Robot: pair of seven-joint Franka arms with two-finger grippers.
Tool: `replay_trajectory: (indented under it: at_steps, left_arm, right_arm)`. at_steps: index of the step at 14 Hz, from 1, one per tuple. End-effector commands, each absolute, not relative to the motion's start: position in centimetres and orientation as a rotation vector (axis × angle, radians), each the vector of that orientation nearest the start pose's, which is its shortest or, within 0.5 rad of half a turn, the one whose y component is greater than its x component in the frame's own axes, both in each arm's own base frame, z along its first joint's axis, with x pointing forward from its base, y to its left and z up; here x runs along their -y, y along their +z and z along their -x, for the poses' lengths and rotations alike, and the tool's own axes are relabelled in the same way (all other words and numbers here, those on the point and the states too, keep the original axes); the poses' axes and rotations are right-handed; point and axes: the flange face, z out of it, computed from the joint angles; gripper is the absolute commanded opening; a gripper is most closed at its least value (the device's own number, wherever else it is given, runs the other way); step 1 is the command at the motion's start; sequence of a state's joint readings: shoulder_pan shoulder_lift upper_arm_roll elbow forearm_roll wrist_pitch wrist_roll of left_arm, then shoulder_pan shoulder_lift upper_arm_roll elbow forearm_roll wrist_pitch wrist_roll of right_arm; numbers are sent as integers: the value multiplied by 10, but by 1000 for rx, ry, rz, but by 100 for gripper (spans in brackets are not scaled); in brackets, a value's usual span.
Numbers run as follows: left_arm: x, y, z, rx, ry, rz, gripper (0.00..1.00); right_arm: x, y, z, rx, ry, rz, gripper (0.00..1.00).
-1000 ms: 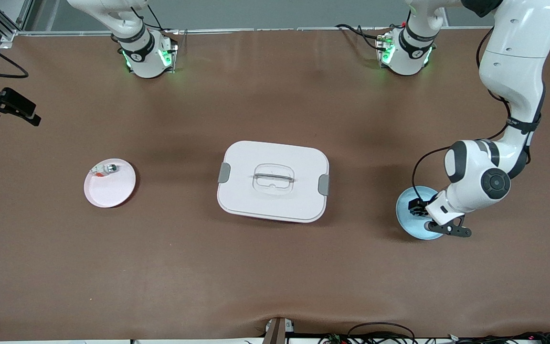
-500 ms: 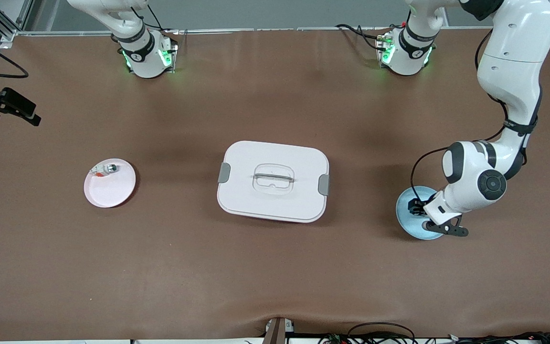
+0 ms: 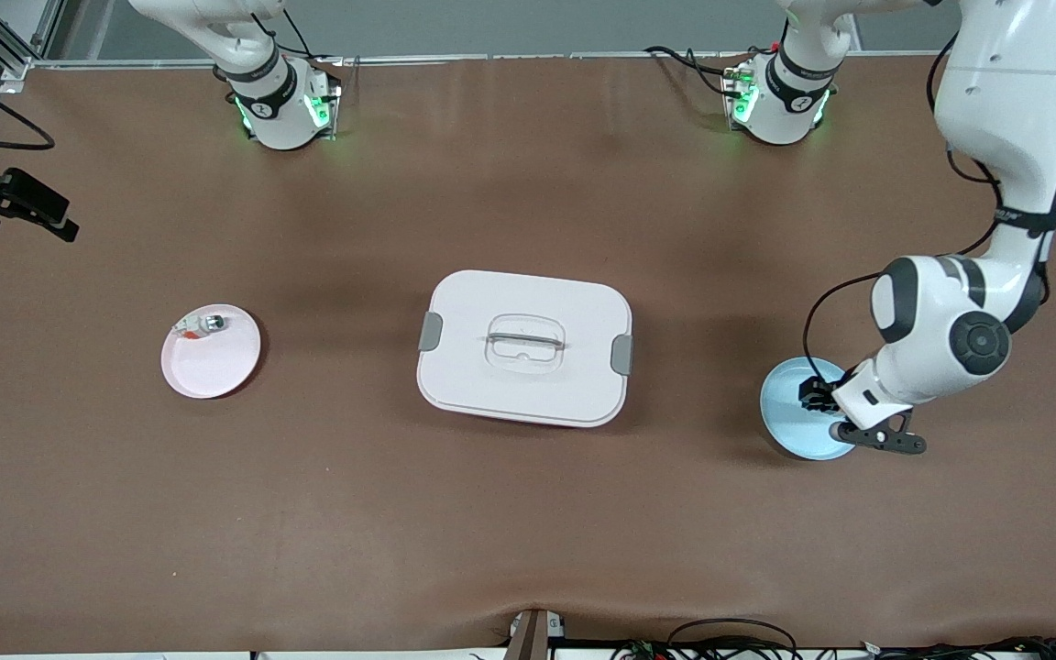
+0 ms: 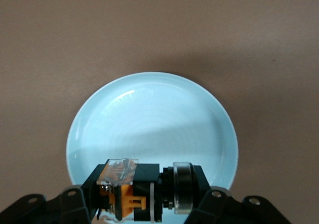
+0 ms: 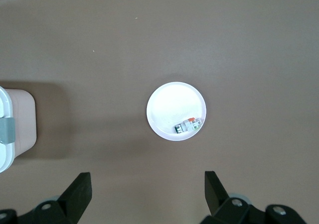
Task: Transfer orange switch to right arm and place
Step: 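Lift the switch with the left gripper and carry it over the box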
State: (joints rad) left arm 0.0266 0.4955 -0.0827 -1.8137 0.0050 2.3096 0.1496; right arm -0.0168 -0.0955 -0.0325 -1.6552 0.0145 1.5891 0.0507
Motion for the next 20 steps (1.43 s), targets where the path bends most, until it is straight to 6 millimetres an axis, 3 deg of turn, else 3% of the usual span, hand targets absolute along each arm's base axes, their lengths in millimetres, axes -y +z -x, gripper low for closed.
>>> replay_trajectory:
  at_steps: [1, 5, 9, 12, 14, 16, 20]
  left_arm:
    - [33, 314, -648, -275, 8, 3165, 4]
    - [49, 378, -657, -180, 78, 3178, 2]
    - [74, 429, -664, -46, 96, 3247, 0]
    - [91, 452, -667, 49, 78, 3316, 0]
    - [100, 461, -668, 202, 91, 3359, 0]
    - [127, 466, -663, 275, 116, 3380, 0]
    - [187, 491, -652, 624, 199, 3422, 0]
  right_arm:
    - [27, 641, -518, -158, -58, 3113, 100]
    - [29, 641, -518, -162, -55, 3113, 100]
    - [29, 640, -518, -162, -53, 3113, 100]
    - [29, 640, -518, -162, -53, 3113, 100]
    - [29, 640, -518, -165, -53, 3113, 100]
    - [29, 640, -518, -165, -53, 3113, 100]
    - [30, 641, -519, -165, -55, 3115, 100]
